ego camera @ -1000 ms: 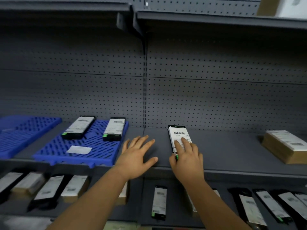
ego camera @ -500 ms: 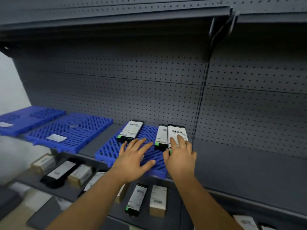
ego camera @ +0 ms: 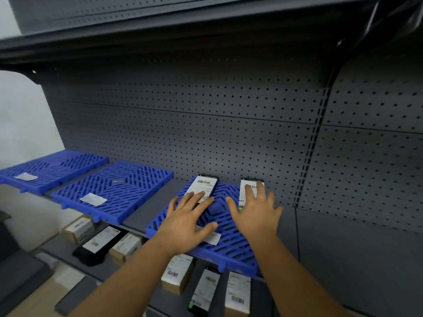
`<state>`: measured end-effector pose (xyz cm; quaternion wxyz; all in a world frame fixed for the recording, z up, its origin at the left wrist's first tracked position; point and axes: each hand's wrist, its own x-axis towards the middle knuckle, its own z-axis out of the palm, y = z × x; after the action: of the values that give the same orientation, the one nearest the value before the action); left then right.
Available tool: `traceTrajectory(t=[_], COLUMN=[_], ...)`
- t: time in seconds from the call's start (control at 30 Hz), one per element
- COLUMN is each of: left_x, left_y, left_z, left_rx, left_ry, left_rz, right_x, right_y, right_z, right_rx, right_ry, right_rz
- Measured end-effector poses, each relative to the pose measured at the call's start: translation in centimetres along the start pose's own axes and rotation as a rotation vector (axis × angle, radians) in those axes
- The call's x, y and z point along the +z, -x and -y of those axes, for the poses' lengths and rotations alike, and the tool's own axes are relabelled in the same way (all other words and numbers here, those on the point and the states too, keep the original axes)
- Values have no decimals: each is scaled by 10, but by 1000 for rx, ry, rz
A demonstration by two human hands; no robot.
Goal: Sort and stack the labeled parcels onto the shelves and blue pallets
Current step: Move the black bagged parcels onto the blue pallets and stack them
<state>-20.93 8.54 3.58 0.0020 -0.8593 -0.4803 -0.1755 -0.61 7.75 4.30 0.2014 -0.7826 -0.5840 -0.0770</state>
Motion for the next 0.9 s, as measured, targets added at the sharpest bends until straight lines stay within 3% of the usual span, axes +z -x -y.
traceTrajectory(t=[0.4, 0.9], left_x=[2, 23], left_y=[22, 75], left_z=[-40, -146], left_rx=[207, 450], left_ry=[55, 147], left_rz=[39, 105], right_x=[-39, -82], right_y=[88, 215], right_z=[-48, -122], right_rx=[-89, 39], right_ry=[24, 124], right_rz=[-122, -37])
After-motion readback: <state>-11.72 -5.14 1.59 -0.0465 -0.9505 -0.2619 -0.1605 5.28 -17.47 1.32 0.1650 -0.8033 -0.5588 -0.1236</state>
